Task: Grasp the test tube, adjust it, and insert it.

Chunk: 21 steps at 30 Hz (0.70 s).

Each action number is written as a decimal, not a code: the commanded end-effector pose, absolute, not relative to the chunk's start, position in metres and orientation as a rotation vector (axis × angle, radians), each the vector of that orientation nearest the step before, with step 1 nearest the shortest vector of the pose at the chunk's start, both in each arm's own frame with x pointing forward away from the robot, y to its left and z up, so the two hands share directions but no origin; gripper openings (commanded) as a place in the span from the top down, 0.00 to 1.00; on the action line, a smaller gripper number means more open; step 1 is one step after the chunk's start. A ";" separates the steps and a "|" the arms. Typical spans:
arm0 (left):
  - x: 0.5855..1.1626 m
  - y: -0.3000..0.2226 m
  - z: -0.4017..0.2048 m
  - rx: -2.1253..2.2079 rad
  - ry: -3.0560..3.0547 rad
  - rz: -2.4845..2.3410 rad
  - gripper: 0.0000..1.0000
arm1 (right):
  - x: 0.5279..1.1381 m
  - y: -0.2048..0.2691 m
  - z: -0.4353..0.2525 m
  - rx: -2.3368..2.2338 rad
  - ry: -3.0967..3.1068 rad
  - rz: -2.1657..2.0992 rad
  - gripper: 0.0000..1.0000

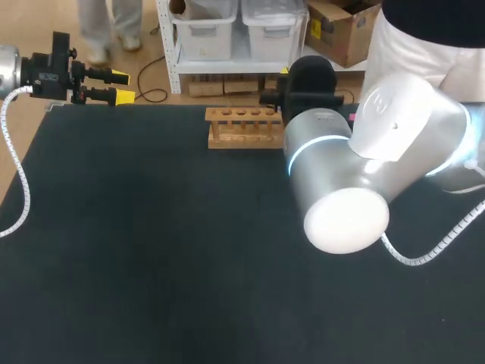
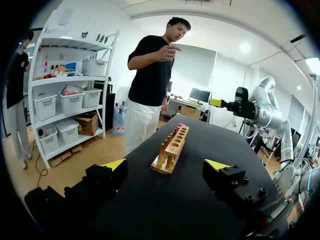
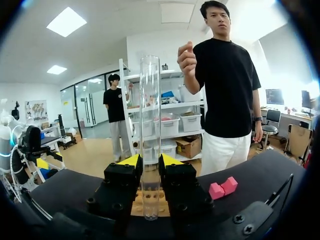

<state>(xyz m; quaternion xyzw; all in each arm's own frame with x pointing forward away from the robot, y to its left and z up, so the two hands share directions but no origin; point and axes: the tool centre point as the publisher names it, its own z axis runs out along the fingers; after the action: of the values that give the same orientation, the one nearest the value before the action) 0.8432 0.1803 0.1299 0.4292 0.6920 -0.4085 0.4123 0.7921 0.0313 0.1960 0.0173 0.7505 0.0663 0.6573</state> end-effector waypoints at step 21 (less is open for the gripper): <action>0.843 0.181 0.129 1.080 1.736 -1.028 0.00 | 0.763 0.031 0.203 -0.048 1.727 0.246 1.00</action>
<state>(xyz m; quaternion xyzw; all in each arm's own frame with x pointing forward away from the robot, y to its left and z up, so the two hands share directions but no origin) 0.8432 0.1803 0.1299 0.4292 0.6920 -0.4085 0.4123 0.7630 0.0337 0.2040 -0.0159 0.7609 0.1011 0.6407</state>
